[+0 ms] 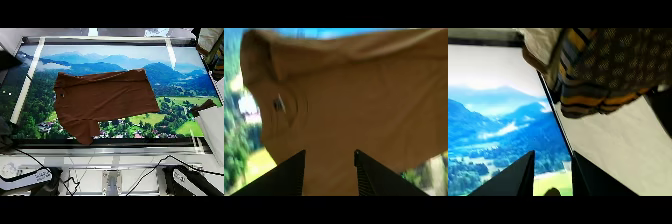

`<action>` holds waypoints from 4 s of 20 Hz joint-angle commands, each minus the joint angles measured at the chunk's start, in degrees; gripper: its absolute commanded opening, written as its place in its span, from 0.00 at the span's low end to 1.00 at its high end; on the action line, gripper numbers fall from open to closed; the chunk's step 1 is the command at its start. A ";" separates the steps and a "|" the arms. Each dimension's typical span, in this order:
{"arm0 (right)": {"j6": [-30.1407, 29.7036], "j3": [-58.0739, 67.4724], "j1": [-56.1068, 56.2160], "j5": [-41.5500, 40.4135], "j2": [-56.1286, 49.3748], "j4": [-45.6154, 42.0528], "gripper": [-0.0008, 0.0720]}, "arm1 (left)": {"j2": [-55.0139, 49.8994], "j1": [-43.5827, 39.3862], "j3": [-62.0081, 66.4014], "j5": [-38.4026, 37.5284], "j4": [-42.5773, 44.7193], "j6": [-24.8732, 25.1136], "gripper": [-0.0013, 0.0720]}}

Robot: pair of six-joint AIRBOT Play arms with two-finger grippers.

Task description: Fold the shirts.

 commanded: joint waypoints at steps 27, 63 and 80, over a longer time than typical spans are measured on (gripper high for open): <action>-0.39 -12.24 -3.23 -1.16 0.68 15.47 0.40 | 0.61 -7.06 -67.14 31.76 -6.93 -0.42 0.53; -22.05 -31.93 -10.21 0.70 -35.17 60.35 0.47 | 0.66 -10.19 -62.25 18.21 -9.33 14.67 0.04; -30.56 -31.50 -5.27 0.79 -41.20 67.56 0.05 | 0.66 -10.19 -62.23 19.47 -10.73 14.60 0.04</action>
